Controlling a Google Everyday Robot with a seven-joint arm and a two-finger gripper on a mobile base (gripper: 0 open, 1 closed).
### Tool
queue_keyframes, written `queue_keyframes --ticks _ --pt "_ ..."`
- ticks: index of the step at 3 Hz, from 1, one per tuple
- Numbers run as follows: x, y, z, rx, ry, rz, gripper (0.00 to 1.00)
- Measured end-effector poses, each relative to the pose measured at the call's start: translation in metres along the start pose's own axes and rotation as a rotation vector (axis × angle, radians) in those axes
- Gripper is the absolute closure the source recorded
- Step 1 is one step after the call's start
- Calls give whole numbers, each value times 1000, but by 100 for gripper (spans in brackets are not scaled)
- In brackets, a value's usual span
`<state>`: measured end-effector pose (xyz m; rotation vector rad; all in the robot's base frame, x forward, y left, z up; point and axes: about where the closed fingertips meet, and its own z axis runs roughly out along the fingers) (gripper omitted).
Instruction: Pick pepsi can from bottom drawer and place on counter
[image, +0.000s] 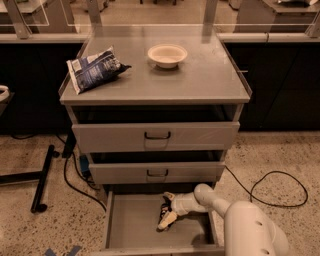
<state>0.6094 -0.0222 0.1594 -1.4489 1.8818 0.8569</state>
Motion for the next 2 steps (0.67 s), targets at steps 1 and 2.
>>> queue_keyframes --ticks 1,2 --pt "11 1 5 10 9 4 0" --pt "21 0 11 19 25 11 0"
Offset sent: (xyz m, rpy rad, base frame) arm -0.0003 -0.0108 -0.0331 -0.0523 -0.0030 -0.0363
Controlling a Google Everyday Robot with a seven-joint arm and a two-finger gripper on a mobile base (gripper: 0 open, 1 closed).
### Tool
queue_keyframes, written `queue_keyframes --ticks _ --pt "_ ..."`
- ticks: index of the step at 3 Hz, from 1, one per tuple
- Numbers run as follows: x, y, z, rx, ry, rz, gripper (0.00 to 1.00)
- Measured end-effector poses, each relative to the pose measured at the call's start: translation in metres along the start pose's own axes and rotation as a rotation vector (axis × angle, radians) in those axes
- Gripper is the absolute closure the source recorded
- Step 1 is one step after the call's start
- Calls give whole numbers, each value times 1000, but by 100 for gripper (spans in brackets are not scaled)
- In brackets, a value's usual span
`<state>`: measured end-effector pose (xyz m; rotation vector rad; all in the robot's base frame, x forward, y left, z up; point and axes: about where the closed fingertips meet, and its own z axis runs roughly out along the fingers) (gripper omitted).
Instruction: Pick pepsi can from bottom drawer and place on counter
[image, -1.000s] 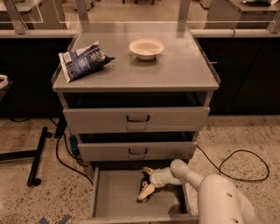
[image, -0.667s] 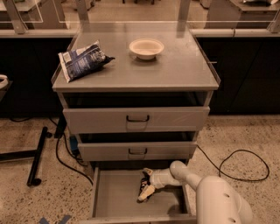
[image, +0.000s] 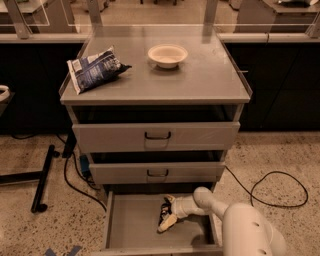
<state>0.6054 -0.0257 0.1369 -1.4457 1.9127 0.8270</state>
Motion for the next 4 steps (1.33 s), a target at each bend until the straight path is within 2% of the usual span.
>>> queue_keyframes --ticks 1,2,4 --pt "13 -4 4 9 17 17 0" --pt "22 -6 9 2 34 30 19" --pt "25 -9 3 18 26 33 66"
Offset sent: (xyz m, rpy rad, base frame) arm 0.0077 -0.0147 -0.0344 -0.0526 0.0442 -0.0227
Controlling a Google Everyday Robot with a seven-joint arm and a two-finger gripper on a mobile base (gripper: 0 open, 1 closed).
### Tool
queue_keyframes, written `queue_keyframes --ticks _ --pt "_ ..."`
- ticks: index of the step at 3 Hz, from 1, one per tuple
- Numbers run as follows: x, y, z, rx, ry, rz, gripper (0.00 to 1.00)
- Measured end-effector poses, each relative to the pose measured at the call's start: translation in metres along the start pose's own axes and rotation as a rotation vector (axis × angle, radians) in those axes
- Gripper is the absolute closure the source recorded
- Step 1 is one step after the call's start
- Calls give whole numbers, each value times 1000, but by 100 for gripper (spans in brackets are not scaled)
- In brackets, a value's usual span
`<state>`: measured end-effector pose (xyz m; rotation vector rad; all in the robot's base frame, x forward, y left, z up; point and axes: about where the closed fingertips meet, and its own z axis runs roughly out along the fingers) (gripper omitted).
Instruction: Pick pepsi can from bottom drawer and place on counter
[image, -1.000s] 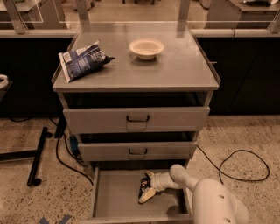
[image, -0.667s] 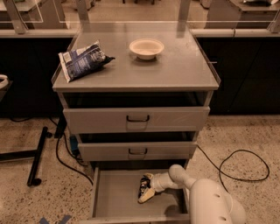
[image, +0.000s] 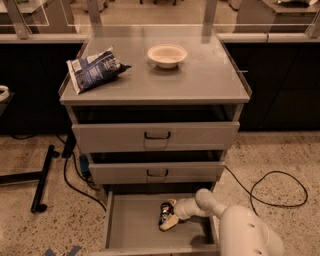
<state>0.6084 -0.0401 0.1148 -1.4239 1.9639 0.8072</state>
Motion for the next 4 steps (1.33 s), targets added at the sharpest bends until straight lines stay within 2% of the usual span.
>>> queue_keyframes --ticks 1,2,3,4 --pt "-7 1 -16 18 -17 -16 89" --pt "-20 9 -49 34 -34 -42 100" --pt "-35 25 -108 60 -42 -78 100" --pt "-65 62 -212 0 -24 -160 100"
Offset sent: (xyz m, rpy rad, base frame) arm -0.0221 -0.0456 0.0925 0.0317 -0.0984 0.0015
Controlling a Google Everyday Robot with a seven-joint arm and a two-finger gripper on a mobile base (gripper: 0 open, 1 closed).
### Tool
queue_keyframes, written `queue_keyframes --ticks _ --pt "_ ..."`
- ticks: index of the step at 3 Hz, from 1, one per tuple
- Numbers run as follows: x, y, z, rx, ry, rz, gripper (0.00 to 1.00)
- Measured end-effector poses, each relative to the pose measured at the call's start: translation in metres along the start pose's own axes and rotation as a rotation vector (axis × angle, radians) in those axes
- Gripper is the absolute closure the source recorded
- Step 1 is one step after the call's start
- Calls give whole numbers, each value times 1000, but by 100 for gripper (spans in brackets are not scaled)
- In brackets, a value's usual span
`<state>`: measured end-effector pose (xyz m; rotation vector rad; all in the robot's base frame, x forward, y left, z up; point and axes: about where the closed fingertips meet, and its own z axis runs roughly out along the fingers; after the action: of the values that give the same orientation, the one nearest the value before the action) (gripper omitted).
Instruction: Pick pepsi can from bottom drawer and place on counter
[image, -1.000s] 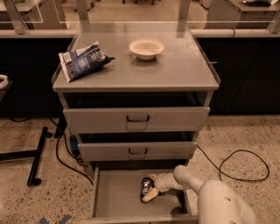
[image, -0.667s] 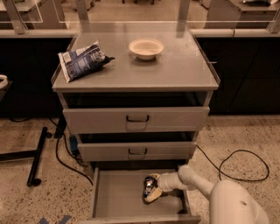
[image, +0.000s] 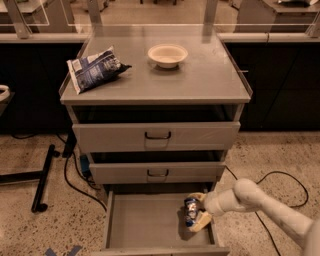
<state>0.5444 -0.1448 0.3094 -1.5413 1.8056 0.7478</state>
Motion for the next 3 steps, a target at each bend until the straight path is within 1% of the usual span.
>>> queue_keyframes --ticks 1,2,3 --pt "-39 12 -87 -29 23 -61 100" --pt "-87 12 -171 -30 35 -120 100" --pt "-143 10 -240 -36 54 -166 100"
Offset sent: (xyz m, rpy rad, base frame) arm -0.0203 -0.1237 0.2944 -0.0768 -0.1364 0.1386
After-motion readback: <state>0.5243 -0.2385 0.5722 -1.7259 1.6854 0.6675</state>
